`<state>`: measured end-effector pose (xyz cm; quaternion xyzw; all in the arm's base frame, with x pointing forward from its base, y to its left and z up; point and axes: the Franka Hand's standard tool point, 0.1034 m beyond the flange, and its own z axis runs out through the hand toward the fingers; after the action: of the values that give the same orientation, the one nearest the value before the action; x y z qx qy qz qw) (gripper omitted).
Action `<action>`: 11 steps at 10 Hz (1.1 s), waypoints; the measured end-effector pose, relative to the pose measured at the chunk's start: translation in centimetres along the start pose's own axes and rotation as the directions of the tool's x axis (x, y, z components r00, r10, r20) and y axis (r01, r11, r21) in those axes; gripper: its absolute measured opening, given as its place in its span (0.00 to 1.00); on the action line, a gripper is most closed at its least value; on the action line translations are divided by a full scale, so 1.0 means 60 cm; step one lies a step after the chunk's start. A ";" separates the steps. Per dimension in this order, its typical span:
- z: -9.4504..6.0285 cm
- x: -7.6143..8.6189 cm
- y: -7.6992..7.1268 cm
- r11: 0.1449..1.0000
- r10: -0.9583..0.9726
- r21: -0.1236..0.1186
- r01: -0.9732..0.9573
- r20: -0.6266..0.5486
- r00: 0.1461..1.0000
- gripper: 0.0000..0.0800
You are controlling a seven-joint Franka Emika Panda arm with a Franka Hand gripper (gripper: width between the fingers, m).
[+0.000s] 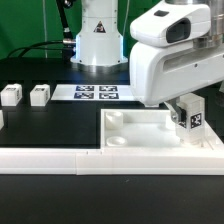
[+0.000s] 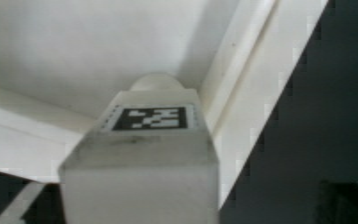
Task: Assemble square table
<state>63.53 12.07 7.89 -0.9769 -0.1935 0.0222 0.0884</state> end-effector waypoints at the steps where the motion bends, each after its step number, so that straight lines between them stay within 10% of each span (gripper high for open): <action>1: 0.000 0.000 0.000 1.000 0.013 0.000 -0.013 0.000 1.000 0.66; 3: 0.000 -0.001 0.004 1.000 0.018 -0.003 -0.018 0.001 1.000 0.37; 8: 0.003 -0.002 0.011 0.912 0.411 -0.007 -0.411 -0.010 0.912 0.37; 11: 0.004 -0.001 0.013 0.684 0.728 -0.023 -0.729 -0.040 0.684 0.37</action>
Offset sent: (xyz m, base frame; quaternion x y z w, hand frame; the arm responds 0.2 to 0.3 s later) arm 0.0000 0.0000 0.0000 0.0000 0.0000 0.1938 0.9810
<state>63.74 11.39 7.51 -0.9751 0.2111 0.0387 0.0568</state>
